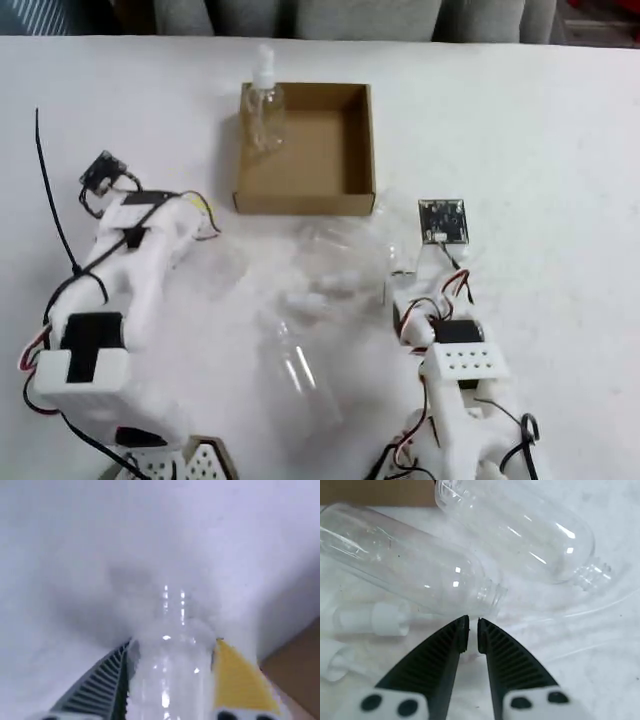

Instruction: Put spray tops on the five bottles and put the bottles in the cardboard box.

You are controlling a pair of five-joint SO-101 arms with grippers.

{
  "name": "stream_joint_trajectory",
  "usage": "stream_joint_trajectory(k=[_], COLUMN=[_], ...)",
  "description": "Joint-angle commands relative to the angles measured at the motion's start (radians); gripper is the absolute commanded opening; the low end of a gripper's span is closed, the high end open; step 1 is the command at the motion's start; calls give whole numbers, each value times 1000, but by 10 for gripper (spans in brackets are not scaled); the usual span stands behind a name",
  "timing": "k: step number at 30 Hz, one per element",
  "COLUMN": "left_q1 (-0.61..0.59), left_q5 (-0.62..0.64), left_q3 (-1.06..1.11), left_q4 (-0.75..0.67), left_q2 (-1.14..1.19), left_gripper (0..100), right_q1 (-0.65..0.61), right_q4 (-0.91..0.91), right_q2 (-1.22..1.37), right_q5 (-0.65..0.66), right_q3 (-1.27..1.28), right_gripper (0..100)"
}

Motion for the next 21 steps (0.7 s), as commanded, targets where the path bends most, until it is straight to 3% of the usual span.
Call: stream_joint_trajectory(k=[1,4,9,12,16,21], left_q1=[7,7,4,8,39,50], left_q5=[-94,-215,-715,-965,-947,-933], left_q3=[0,28,37,55,63,64], left_q4=[37,86,233,252,255,262], left_q2=[-79,-147,-280,-306,-305,-305], left_gripper=[72,54,48,49,50,50], right_q1=[-2,-2,-2,2,7,31], right_q4=[-18,-18,-18,-18,18,289], right_q2=[-16,-16,-16,-16,-24,-25], right_q5=[0,0,0,2,133,233], right_q3=[-6,-6,0,0,-3,-138], right_gripper=[19,19,20,20,17,17])
